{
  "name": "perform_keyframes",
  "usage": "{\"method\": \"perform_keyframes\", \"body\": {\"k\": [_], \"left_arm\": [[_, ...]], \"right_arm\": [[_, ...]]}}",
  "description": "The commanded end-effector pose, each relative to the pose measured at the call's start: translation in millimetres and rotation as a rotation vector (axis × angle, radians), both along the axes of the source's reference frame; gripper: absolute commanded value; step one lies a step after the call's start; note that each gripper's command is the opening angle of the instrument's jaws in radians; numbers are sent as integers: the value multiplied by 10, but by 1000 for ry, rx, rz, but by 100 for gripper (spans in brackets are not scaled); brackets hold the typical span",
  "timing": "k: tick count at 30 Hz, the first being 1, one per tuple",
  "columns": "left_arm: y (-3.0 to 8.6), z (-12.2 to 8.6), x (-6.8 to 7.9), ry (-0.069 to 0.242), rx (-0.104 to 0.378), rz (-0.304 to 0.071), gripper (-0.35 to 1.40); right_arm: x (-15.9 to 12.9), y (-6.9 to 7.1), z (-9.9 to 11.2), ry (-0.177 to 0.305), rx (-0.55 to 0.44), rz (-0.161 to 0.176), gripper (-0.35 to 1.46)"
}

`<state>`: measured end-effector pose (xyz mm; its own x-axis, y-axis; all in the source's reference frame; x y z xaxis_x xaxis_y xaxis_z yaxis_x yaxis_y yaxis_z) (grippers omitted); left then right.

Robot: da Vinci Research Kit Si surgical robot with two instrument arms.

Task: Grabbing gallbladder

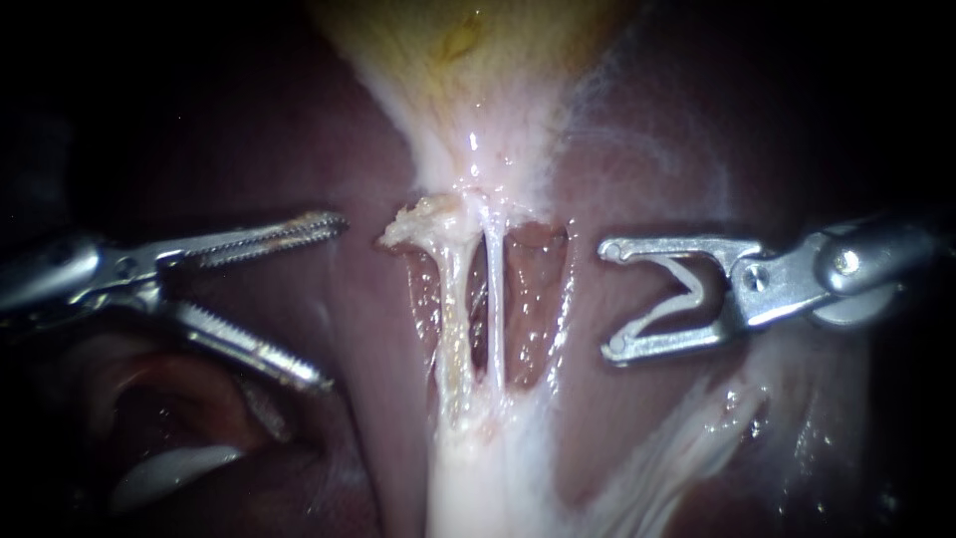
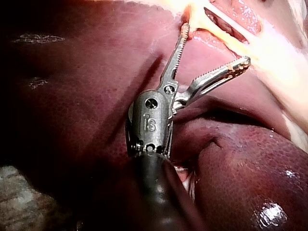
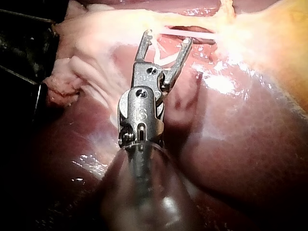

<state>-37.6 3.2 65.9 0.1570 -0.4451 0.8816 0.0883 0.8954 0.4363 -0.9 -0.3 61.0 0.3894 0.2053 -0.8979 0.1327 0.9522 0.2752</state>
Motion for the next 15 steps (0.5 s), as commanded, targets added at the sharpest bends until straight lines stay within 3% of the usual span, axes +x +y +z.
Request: {"method": "perform_keyframes", "body": {"k": [1, 6, 15], "left_arm": [[1, 0, 0, 0, 0, 0, 118], [7, 3, -6, 5, 1, -8, 116], [31, 26, -32, 25, 16, -43, 109]], "right_arm": [[0, 0, 0, 0, 0, 0, 50], [0, 0, 0, 0, 0, 0, 50], [1, 0, 0, 0, 0, 1, 50]]}}
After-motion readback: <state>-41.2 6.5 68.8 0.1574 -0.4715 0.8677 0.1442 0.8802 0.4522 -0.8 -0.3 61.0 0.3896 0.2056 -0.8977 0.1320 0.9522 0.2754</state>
